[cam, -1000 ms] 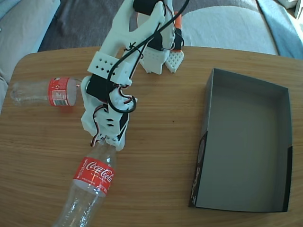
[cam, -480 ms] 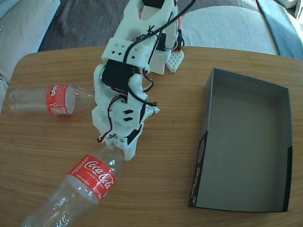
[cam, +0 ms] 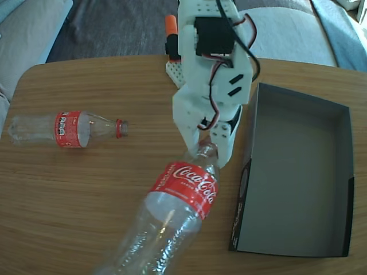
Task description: Grasp the bottles and put them in the box.
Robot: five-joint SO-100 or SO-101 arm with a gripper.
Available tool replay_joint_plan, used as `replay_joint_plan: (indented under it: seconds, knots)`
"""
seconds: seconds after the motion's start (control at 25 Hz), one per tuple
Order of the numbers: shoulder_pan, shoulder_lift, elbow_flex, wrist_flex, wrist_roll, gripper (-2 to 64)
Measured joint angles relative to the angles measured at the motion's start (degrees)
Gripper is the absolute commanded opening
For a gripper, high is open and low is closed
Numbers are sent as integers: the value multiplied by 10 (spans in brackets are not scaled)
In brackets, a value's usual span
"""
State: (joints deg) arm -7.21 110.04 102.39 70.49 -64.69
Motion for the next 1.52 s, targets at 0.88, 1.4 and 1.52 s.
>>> replay_joint_plan:
  seconds: [0.88,1.4,1.52]
  knots:
    - [-362,109,-85,202,300,-3]
    - [-526,57,-89,195,466,-3]
    - [-544,38,-91,177,466,-3]
